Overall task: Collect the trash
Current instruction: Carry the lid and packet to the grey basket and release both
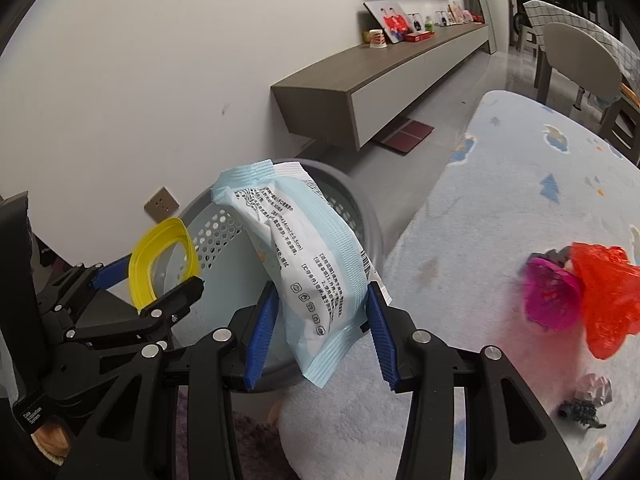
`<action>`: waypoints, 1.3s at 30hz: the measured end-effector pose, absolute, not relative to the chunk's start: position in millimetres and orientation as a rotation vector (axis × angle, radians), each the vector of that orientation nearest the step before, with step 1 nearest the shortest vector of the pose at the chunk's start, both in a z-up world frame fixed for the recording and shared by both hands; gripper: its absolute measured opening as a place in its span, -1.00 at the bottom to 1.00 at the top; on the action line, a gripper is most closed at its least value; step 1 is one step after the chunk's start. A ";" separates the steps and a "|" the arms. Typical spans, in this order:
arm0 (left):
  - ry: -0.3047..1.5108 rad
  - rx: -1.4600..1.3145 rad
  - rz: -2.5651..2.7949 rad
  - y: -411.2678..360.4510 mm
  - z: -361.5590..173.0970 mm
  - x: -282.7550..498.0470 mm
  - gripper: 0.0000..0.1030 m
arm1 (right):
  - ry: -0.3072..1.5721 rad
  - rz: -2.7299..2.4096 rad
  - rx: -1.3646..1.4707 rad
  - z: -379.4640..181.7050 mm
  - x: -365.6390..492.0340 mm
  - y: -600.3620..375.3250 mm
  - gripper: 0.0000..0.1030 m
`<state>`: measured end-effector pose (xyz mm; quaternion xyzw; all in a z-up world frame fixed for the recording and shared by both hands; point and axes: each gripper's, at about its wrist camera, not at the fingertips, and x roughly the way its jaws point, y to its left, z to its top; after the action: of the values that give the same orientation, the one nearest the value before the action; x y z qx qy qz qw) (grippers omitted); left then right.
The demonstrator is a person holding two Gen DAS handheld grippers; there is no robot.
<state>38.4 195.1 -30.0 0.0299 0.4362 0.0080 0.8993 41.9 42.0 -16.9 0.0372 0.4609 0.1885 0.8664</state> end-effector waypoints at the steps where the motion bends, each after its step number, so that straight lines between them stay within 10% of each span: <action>1: 0.918 0.058 0.023 197.3 -34.4 40.7 0.44 | 0.972 0.397 0.068 -20.0 43.8 45.1 -0.16; 39: 0.910 0.051 0.091 212.2 -39.7 44.2 0.61 | 0.941 0.383 0.060 -25.2 50.2 51.0 0.10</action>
<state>44.2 212.2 -39.7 0.0244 0.4391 0.0437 0.8970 50.2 51.0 -25.2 0.0286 0.4504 0.1832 0.8734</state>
